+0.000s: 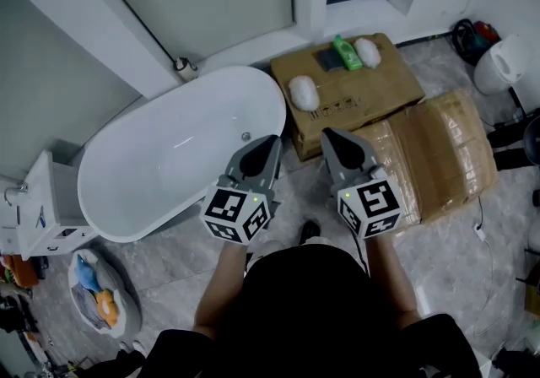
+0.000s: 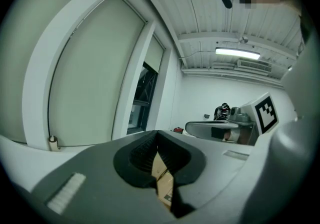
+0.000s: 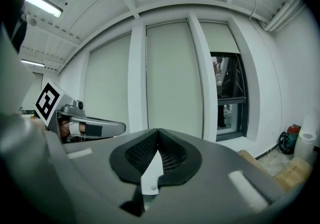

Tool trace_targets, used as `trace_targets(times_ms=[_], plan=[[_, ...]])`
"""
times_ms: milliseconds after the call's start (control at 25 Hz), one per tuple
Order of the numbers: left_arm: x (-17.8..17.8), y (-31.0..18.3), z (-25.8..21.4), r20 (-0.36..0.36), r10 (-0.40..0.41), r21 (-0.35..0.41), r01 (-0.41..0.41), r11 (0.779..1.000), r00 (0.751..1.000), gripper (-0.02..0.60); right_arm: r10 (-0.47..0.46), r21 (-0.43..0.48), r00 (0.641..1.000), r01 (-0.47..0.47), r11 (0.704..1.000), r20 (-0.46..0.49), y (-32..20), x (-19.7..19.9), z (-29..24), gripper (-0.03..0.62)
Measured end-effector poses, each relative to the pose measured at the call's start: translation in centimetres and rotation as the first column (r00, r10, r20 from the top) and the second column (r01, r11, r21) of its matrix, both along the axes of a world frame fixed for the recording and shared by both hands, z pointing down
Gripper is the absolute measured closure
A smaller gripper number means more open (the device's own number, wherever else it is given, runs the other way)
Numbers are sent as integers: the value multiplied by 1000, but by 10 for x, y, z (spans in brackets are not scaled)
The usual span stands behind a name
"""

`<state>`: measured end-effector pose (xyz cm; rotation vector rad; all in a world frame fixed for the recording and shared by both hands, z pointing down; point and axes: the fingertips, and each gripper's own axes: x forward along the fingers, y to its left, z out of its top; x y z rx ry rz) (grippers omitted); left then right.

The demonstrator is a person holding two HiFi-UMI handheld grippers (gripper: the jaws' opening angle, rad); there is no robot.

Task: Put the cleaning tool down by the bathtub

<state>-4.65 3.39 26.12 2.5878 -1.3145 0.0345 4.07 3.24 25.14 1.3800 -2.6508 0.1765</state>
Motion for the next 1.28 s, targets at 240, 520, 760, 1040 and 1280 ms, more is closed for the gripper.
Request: trace_targets(times_ms=[240, 520, 760, 1040, 1280], plan=[[0, 5, -1, 3, 9, -3, -9, 1000, 1000, 583, -5, -9, 1000, 5, 1000, 2, 2, -6, 0, 586], [1, 12, 4, 14, 11, -14, -11, 1000, 1000, 583, -12, -9, 1000, 12, 1000, 9, 5, -9, 7, 588], [4, 18, 8, 24, 11, -23, -11, 1000, 1000, 583, -14, -11, 1000, 14, 1000, 9, 9, -7, 11, 588], [12, 25, 12, 16, 13, -26, -13, 1000, 1000, 583, -16, -19, 1000, 16, 1000, 15, 13, -4, 15, 588], [16, 24, 14, 19, 13, -27, -13, 1000, 1000, 583, -23, -24, 1000, 24, 999, 14, 14, -4, 19, 588]])
